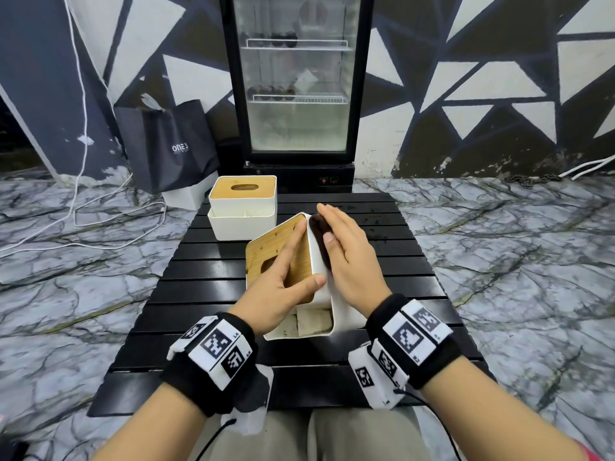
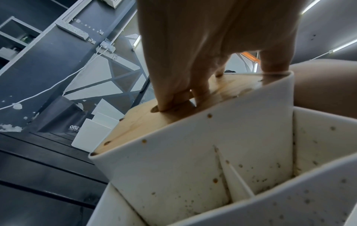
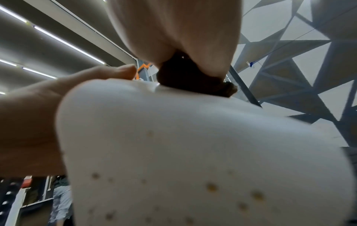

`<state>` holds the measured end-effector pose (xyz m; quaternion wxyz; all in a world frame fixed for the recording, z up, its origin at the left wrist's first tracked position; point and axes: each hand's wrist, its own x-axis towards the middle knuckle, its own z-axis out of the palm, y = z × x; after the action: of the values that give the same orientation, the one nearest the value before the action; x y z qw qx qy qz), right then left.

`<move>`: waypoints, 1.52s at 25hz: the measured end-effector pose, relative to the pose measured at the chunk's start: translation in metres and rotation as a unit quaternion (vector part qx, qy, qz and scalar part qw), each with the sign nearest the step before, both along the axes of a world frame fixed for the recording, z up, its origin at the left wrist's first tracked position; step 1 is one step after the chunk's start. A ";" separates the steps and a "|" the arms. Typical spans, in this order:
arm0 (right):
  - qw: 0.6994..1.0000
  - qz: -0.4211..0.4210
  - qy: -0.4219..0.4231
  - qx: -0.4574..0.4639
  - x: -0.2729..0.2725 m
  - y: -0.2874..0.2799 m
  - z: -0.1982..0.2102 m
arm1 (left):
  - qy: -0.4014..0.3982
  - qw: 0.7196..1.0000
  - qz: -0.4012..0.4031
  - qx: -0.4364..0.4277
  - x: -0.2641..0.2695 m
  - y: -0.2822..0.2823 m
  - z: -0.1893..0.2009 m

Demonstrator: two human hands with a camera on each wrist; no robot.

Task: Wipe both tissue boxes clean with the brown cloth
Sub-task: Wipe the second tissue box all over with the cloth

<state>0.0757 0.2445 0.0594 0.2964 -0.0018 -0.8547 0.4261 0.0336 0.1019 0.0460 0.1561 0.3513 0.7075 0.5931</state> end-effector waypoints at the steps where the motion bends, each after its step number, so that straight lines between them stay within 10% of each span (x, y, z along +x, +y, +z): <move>1: 1.000 0.005 -0.002 0.001 0.002 -0.001 -0.001 | -0.007 1.000 0.000 0.003 0.000 -0.001 0.000; 38: 0.999 0.001 -0.047 -0.008 0.042 0.003 -0.041 | -0.113 0.991 0.026 0.073 -0.004 -0.010 0.004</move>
<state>0.1178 0.2471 0.0187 0.2553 -0.0237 -0.8643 0.4327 0.0298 0.0923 0.0499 0.1939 0.2735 0.6492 0.6827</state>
